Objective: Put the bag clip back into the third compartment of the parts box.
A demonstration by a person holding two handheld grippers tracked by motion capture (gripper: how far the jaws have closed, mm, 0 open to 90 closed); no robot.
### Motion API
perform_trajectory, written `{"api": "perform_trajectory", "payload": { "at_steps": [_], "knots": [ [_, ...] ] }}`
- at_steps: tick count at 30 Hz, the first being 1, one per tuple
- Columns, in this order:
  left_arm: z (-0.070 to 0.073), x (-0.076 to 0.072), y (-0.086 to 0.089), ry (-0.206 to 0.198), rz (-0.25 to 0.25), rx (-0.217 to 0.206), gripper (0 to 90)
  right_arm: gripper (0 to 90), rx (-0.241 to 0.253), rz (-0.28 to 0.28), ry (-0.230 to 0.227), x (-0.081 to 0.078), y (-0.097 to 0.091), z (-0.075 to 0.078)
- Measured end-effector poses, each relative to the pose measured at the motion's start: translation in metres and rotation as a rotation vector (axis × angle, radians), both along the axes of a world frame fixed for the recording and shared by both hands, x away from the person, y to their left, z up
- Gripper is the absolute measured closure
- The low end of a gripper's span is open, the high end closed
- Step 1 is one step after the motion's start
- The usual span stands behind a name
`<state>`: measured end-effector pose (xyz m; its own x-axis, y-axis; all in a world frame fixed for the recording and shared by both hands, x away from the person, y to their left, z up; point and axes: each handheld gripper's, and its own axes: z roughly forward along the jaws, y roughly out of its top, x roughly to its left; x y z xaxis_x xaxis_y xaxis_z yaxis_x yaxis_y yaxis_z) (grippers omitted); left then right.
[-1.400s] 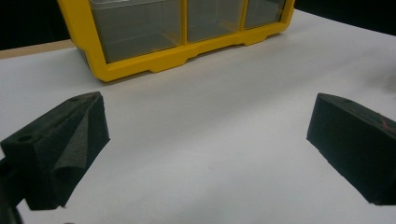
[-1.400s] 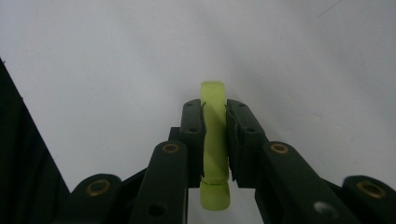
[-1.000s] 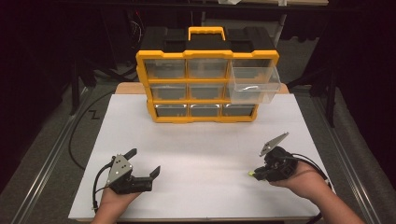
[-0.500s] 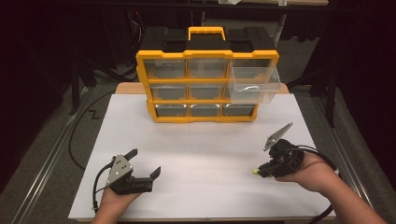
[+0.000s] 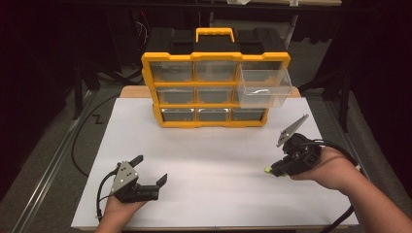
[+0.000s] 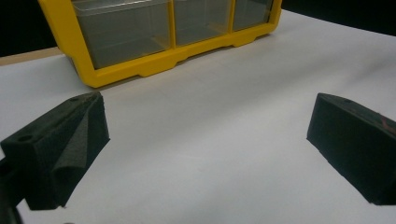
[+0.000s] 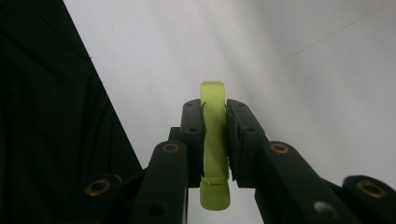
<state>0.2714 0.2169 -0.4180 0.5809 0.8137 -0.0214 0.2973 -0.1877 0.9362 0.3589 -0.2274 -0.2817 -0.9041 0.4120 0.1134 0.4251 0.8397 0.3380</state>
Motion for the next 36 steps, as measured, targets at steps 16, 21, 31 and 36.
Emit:
{"api": "perform_trajectory", "payload": {
  "at_steps": [16, 21, 31, 36],
  "knots": [
    [0.0, -0.001, -0.001, -0.001, -0.01, -0.007, 0.3, 79.2, -0.02, 0.019, -0.049, 0.008, 0.007, 0.046],
    [0.0, -0.001, -0.001, -0.004, -0.012, -0.01, 0.3, 79.2, -0.023, 0.023, -0.061, 0.01, 0.009, 0.062],
    [0.0, -0.001, -0.001, -0.001, -0.019, -0.008, 0.3, 79.2, -0.021, 0.022, -0.07, 0.015, 0.01, 0.098],
    [0.0, -0.001, -0.001, 0.0, -0.022, -0.007, 0.3, 79.2, -0.016, 0.016, -0.08, 0.018, 0.008, 0.11]
  ]
}}
